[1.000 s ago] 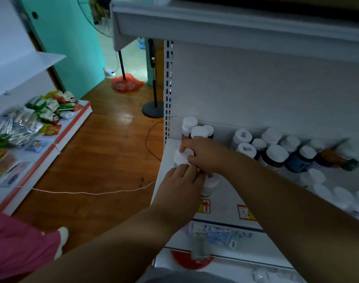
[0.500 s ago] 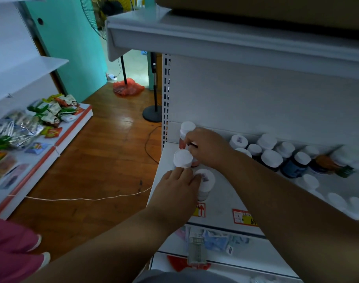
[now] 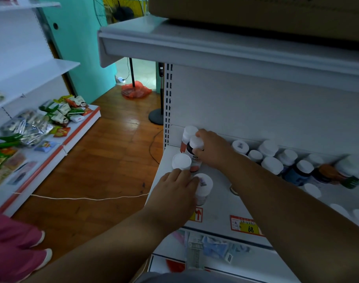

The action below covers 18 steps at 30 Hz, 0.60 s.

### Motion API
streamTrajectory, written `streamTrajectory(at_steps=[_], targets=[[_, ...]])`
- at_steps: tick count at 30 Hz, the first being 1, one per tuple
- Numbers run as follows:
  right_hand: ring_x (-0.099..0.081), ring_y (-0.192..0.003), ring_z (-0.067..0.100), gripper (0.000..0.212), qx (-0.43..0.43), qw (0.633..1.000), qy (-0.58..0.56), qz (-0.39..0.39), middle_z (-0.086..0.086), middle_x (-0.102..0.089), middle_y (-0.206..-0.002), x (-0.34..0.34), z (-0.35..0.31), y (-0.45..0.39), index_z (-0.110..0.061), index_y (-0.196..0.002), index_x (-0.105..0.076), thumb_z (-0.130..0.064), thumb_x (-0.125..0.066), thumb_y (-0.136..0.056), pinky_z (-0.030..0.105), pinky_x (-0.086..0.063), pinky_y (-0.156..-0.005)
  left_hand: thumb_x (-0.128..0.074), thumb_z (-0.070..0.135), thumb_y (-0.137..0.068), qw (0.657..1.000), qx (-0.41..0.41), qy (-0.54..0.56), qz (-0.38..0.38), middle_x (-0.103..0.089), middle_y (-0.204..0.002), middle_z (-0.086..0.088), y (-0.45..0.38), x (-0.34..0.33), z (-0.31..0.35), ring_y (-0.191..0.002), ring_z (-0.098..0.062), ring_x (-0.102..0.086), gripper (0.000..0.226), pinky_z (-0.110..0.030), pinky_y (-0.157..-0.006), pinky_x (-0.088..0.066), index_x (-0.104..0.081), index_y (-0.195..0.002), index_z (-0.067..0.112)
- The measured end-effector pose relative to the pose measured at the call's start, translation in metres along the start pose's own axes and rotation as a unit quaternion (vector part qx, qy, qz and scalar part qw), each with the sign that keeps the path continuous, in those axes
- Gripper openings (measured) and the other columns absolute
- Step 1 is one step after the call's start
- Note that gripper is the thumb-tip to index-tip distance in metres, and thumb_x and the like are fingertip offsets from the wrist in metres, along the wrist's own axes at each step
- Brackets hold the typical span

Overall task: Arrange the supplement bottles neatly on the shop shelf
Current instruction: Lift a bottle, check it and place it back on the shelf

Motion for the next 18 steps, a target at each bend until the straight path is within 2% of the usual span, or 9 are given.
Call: streamTrajectory(at_steps=[2, 5, 8, 11, 14, 16, 18], targets=[[-0.056, -0.107, 0.031, 0.051, -0.01, 1.0, -0.009, 0.022, 0.011, -0.057, -0.12, 0.008, 0.002, 0.002, -0.019, -0.127, -0.049, -0.031, -0.066, -0.081, 0.033, -0.04, -0.081, -0.054, 0.044, -0.089, 1.0, 0.003, 0.01, 0.001, -0.054, -0.124, 0.0, -0.001, 0.001, -0.002, -0.112, -0.019, -0.05, 0.048, -0.034, -0.097, -0.044, -0.047, -0.131, 0.023], [-0.055, -0.106, 0.027, 0.051, -0.029, 0.993, -0.042, 0.102, 0.009, -0.057, -0.117, 0.031, 0.008, 0.016, -0.02, -0.126, -0.051, -0.03, -0.069, -0.08, 0.035, -0.046, -0.086, -0.047, 0.048, -0.092, 0.999, 0.012, 0.033, 0.023, -0.052, -0.129, 0.0, -0.006, 0.008, -0.005, -0.118, -0.019, -0.048, 0.05, -0.033, -0.1, -0.042, -0.043, -0.135, 0.023], [-0.056, -0.1, 0.015, 0.049, -0.066, 0.969, -0.152, 0.181, -0.002, -0.055, -0.116, 0.058, 0.011, 0.044, -0.029, -0.12, -0.05, -0.037, -0.073, -0.077, 0.029, -0.048, -0.081, -0.046, 0.049, -0.092, 0.993, 0.039, 0.097, 0.053, -0.05, -0.134, -0.001, -0.013, 0.022, -0.006, -0.123, -0.019, -0.044, 0.055, -0.034, -0.104, -0.04, -0.038, -0.139, 0.021], [-0.06, -0.085, 0.003, 0.04, -0.089, 0.93, -0.257, 0.249, -0.015, -0.059, -0.1, 0.086, 0.004, 0.077, -0.036, -0.105, -0.052, -0.045, -0.073, -0.072, 0.021, -0.051, -0.069, -0.055, 0.051, -0.088, 0.975, 0.069, 0.194, 0.087, -0.047, -0.135, 0.0, -0.02, 0.035, -0.002, -0.123, -0.017, -0.041, 0.063, -0.032, -0.103, -0.037, -0.036, -0.14, 0.021], [-0.06, -0.072, 0.0, 0.03, -0.104, 0.899, -0.308, 0.294, -0.019, -0.06, -0.084, 0.109, -0.002, 0.108, -0.036, -0.091, -0.053, -0.051, -0.071, -0.073, 0.018, -0.051, -0.059, -0.062, 0.057, -0.079, 0.94, 0.078, 0.32, 0.083, -0.049, -0.133, 0.004, -0.031, 0.041, 0.013, -0.12, -0.011, -0.046, 0.073, -0.028, -0.098, -0.041, -0.037, -0.139, 0.024], [-0.061, -0.067, -0.001, 0.029, -0.11, 0.88, -0.344, 0.307, -0.018, -0.062, -0.081, 0.12, -0.003, 0.129, -0.033, -0.087, -0.055, -0.055, -0.068, -0.073, 0.013, -0.049, -0.055, -0.068, 0.056, -0.075, 0.899, 0.068, 0.431, 0.045, -0.056, -0.123, 0.011, -0.036, 0.04, 0.033, -0.109, -0.002, -0.055, 0.071, -0.022, -0.089, -0.048, -0.04, -0.134, 0.03], [-0.063, -0.068, 0.0, 0.031, -0.113, 0.871, -0.375, 0.295, -0.011, -0.064, -0.083, 0.127, 0.001, 0.15, -0.03, -0.09, -0.057, -0.056, -0.067, -0.075, 0.014, -0.049, -0.056, -0.073, 0.051, -0.075, 0.858, 0.058, 0.511, 0.023, -0.061, -0.112, 0.018, -0.035, 0.038, 0.058, -0.097, 0.004, -0.061, 0.063, -0.013, -0.077, -0.05, -0.044, -0.127, 0.034]])
Point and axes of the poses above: each hand's wrist, its own y-axis away from the middle knuckle, its own x-axis out of the back of the hand, z = x × y, the point moved 5 cm from there along -y, towards the middle knuckle
